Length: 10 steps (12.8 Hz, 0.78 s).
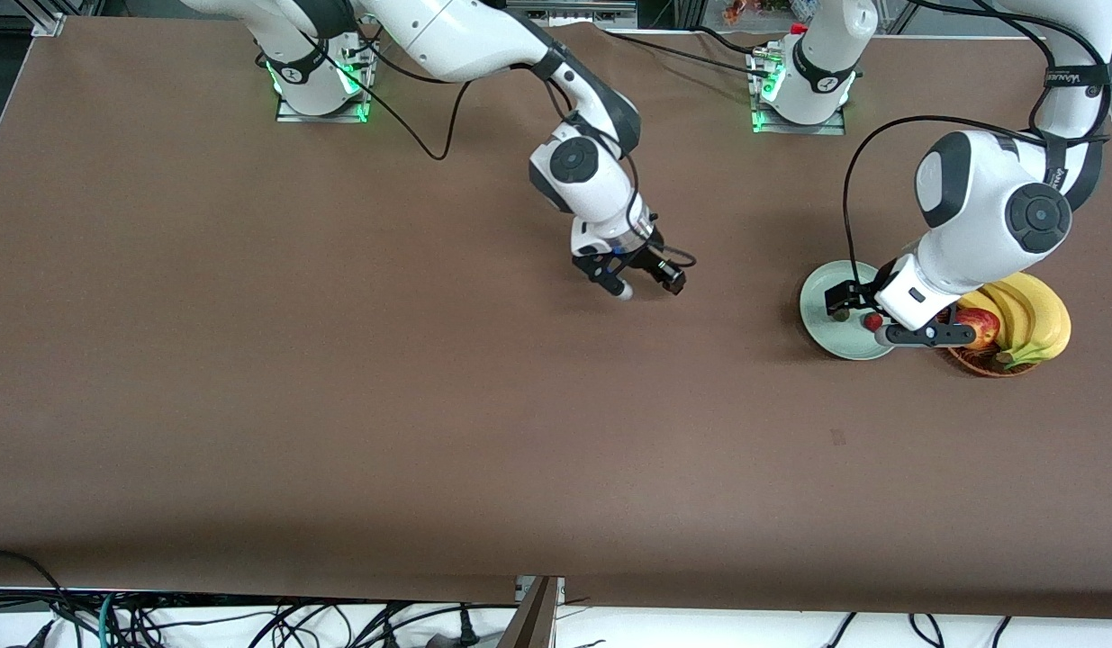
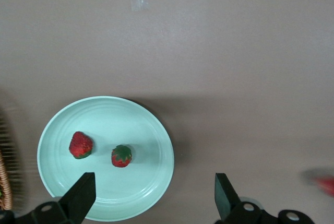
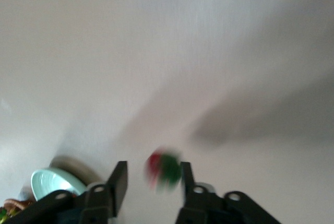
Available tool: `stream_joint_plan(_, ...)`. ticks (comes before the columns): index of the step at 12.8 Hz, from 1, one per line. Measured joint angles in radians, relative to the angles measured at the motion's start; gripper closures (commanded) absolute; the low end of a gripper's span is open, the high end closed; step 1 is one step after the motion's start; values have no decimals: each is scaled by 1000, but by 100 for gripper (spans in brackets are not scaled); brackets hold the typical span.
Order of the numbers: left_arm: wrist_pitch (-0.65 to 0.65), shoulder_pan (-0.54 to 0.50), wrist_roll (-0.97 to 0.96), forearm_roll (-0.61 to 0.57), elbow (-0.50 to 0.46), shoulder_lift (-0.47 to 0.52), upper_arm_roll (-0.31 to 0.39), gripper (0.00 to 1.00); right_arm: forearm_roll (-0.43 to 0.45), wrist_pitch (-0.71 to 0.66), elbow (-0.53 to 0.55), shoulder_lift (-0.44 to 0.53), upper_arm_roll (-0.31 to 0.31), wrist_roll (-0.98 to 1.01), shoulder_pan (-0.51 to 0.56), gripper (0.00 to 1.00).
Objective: Collect all strawberries into plate
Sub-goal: 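Carry the last strawberry toward the plate and set it down, then grasp the strawberry with the left gripper while the right gripper withdraws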
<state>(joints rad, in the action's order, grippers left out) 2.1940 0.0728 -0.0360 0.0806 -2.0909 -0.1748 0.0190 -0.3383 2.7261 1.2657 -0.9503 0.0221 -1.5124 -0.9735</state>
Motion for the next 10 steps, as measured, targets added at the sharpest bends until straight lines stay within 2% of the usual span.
stream_joint_plan(2, 0, 0, -2, 0, -2, 0, -2, 0, 0, 1, -9, -1, -15, -16, -11, 16)
stream_joint_plan(4, 0, 0, -2, 0, -3, 0, -2, 0, 1, -84, -29, 5, -70, -12, -8, 15)
stream_joint_plan(6, 0, -2, -8, 0, -3, 0, -9, 0, 2, -265, -53, 39, -132, 58, 15, 15)
stream_joint_plan(8, 1, -3, -50, -1, -5, 0, -41, 0, 2, -441, -60, 103, -146, 188, 74, 15)
stream_joint_plan(10, 9, -4, -140, -5, -16, 0, -106, 0, 1, -609, -61, 176, -149, 339, 155, 12)
